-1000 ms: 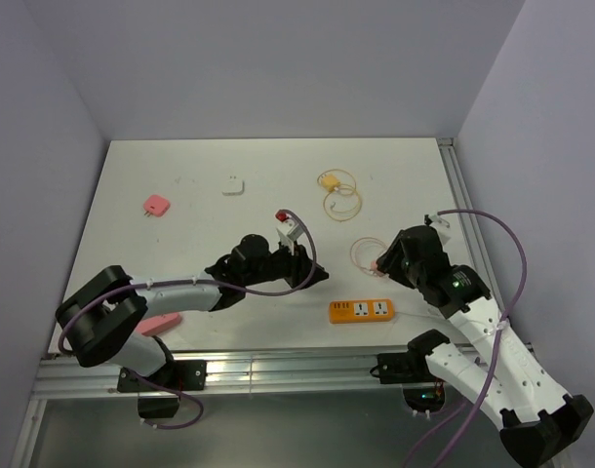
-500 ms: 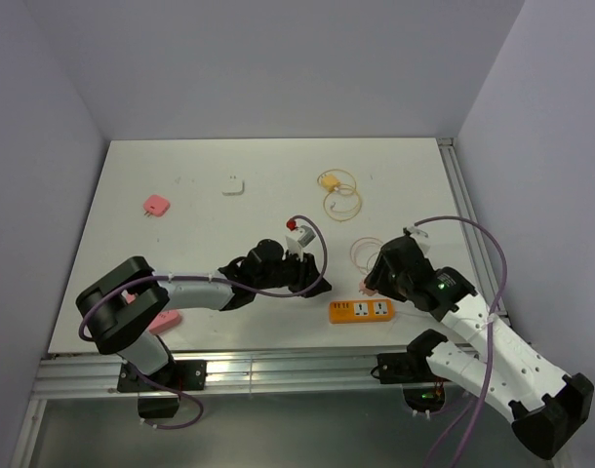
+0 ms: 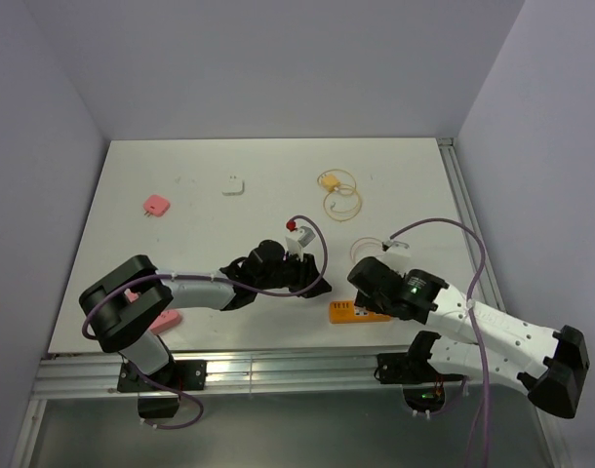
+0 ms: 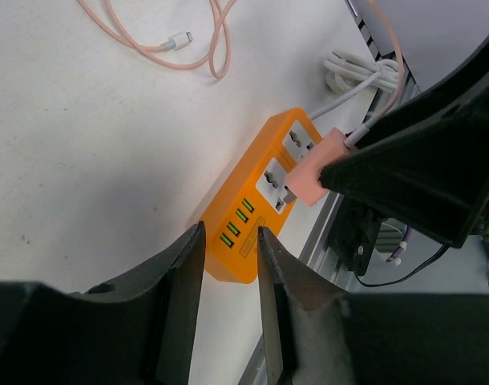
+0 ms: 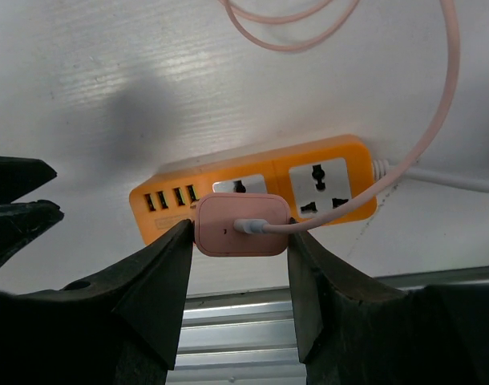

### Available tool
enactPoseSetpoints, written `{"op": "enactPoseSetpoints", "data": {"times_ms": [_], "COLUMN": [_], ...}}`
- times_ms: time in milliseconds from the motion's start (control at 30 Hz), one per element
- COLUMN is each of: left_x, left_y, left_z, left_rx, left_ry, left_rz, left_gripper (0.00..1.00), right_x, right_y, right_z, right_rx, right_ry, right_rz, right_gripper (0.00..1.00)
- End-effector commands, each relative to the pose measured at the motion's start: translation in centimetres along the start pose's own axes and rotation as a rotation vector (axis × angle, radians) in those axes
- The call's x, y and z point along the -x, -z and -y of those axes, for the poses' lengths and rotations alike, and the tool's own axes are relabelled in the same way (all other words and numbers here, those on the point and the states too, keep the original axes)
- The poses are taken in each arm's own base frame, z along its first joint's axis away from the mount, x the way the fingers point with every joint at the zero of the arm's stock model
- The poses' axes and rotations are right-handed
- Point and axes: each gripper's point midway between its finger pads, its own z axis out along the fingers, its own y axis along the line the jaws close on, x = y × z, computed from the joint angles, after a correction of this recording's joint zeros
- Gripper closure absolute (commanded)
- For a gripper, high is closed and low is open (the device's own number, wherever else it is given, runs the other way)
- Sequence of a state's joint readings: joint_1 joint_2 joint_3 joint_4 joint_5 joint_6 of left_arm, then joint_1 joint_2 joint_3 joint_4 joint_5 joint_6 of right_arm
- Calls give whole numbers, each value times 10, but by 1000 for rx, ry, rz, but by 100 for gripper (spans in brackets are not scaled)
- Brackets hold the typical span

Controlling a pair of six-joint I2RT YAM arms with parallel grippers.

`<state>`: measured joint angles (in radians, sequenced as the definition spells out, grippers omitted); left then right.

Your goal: Insert the plug

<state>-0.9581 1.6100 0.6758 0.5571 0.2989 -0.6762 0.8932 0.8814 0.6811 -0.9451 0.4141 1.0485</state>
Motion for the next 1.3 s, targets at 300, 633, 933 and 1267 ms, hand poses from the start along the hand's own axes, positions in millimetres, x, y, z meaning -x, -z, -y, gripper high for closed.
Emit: {"op": "enactPoseSetpoints", "data": {"times_ms": [300, 633, 933, 1267], "left_x": [9, 11, 11, 11], "left_y": [1, 6, 9, 12], "left_z": [10, 9, 6, 20], "left_rx": [-39, -24, -11, -97], "left_ry": [-1, 1, 2, -48], "left_rz": [34, 59, 70, 76], "left_gripper": [63, 63, 62, 50], "right_x": [5, 8, -2, 3], "right_y": [12, 12, 11, 20], "right_z": [-6, -9, -7, 10], "right_rx": [-72, -110, -97, -207], "right_ry": [23, 96, 137, 111], "right_rz": [145, 271, 307, 350], "right_gripper": [100, 100, 100, 100]}}
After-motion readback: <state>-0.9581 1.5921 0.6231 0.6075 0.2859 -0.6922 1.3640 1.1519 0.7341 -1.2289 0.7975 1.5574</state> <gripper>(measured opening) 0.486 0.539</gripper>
